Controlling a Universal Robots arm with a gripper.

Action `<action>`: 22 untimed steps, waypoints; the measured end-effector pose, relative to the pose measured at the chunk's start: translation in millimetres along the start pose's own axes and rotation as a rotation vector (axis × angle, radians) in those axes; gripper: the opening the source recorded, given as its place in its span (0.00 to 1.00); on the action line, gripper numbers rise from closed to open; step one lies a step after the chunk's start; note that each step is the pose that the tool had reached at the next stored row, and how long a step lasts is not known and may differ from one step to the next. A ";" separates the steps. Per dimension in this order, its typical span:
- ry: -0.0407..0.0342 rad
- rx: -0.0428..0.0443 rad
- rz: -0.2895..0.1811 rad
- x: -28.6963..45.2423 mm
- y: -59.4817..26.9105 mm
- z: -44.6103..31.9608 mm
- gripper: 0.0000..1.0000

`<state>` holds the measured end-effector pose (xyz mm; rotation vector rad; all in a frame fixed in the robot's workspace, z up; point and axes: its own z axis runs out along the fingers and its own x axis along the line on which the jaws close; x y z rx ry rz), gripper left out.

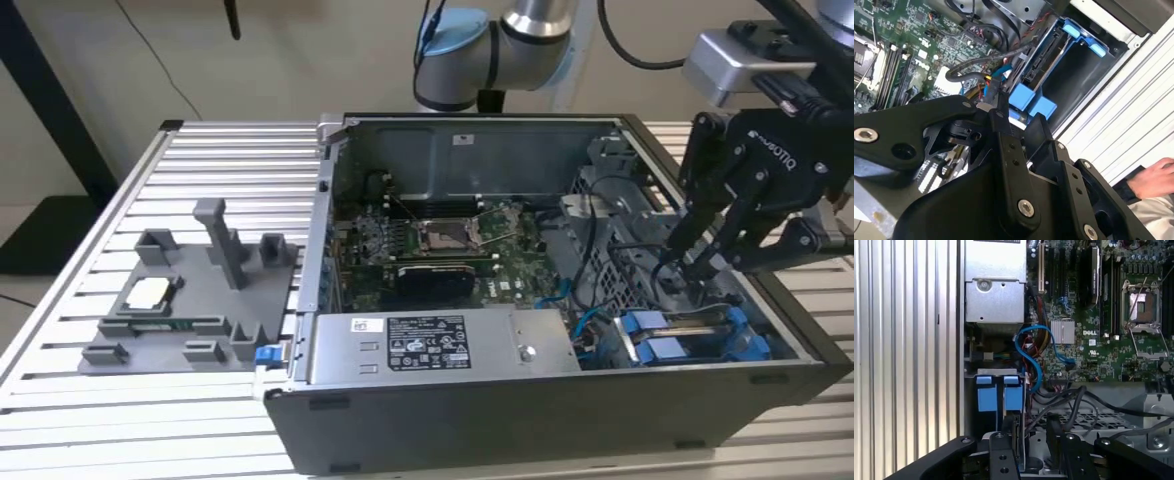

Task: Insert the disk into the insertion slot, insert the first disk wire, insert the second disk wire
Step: 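Insert the first disk wire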

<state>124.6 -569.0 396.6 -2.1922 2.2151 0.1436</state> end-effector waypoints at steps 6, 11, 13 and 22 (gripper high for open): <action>-0.0006 0.0003 0.000 -7.1 2.9 0.8 0.40; -0.0004 0.0004 0.000 -9.0 4.0 0.9 0.40; -0.0006 0.0010 0.000 -13.0 4.8 1.5 0.40; -0.0008 0.0649 -0.010 -17.5 7.5 5.8 0.40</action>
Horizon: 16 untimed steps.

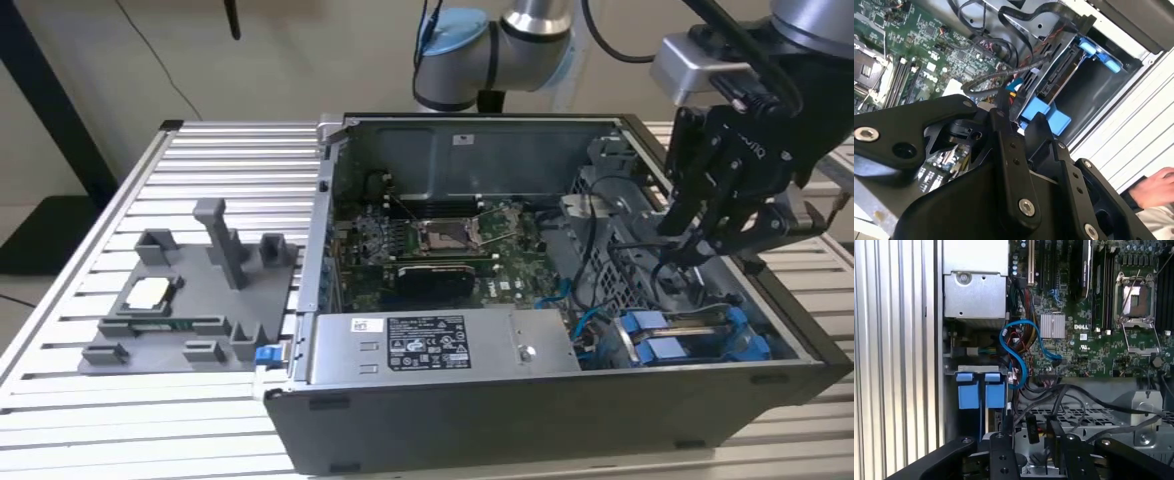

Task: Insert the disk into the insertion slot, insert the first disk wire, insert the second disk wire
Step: 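Insert the first disk wire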

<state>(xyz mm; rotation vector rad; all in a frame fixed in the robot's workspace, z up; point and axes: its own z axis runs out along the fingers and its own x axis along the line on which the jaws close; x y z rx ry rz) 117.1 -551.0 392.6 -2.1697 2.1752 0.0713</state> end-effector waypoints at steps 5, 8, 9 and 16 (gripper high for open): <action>-0.0002 0.0303 -0.002 -0.2 5.5 2.4 0.40; -0.0002 0.0413 -0.003 -0.2 9.4 3.2 0.40; -0.0001 0.0438 -0.004 -0.2 11.0 3.4 0.40; -0.0003 0.0677 -0.005 -0.2 12.8 5.9 0.32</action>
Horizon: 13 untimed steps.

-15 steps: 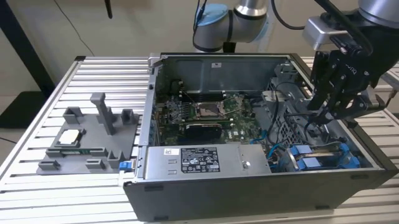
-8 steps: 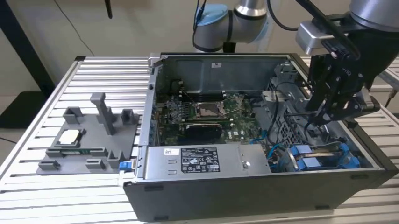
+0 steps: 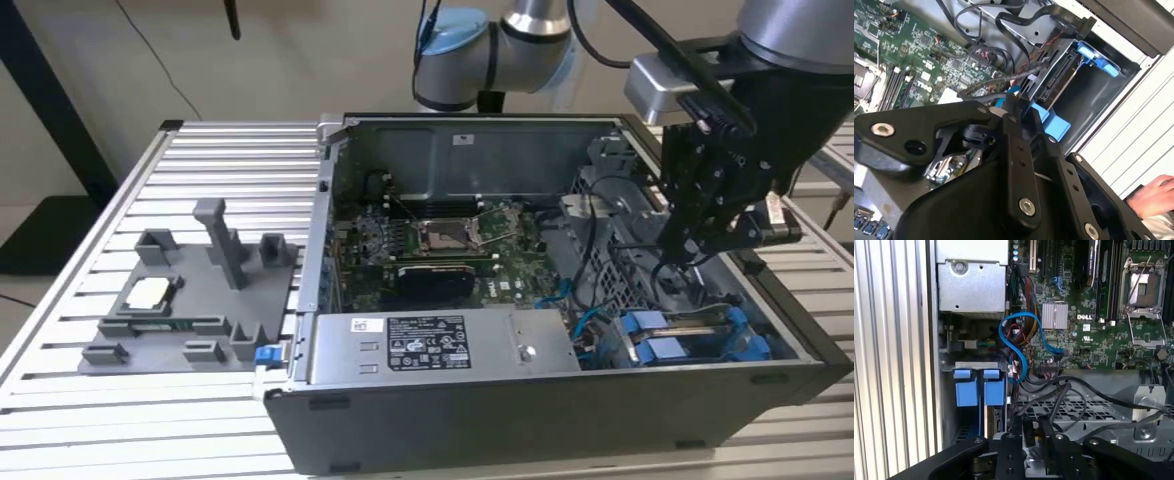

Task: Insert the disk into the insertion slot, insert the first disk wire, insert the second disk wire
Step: 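Insert the first disk wire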

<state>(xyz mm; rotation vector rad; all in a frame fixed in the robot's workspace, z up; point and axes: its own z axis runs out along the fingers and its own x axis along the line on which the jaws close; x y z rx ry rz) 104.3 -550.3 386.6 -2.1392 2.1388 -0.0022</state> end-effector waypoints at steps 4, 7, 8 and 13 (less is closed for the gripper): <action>0.0000 0.0003 0.000 0.0 0.1 0.1 0.23; 0.0000 0.0003 0.000 0.0 0.1 0.2 0.19; 0.0000 0.0003 0.000 0.0 0.1 0.3 0.19; -0.0003 0.0003 0.000 0.4 -0.9 0.9 0.19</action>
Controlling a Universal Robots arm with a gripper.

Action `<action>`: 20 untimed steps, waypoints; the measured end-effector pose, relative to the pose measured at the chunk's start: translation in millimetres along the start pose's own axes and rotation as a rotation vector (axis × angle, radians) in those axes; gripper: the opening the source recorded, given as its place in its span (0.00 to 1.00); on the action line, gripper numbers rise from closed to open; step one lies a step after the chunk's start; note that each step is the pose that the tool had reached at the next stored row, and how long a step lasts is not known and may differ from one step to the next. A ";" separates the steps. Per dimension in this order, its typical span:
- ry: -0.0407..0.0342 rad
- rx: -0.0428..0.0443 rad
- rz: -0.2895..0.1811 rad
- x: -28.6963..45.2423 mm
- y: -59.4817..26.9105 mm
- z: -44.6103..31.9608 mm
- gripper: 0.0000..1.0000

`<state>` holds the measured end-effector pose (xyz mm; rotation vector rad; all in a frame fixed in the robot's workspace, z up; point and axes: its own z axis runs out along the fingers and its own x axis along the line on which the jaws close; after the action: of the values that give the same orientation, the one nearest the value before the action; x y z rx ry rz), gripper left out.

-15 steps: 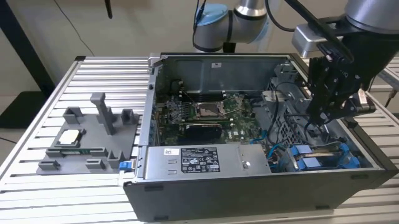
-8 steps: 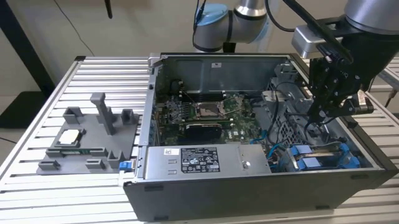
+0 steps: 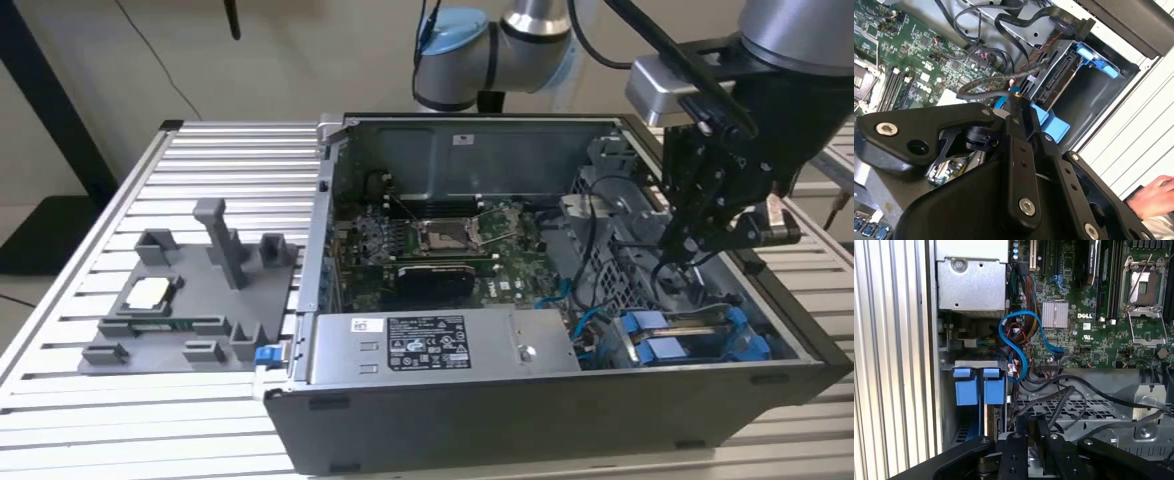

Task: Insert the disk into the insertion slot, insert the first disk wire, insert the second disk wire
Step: 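Insert the first disk wire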

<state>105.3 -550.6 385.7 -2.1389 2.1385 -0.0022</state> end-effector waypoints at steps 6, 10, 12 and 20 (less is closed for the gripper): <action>0.0018 -0.0002 0.000 1.4 -3.5 1.1 0.19; 0.0035 -0.0003 0.000 2.5 -5.9 2.4 0.19; 0.0056 -0.0003 0.000 2.8 -6.6 3.2 0.19; 0.0205 -0.0003 -0.002 3.2 -9.8 6.9 0.19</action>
<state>115.7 -553.3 379.4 -2.1501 2.1480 -0.0240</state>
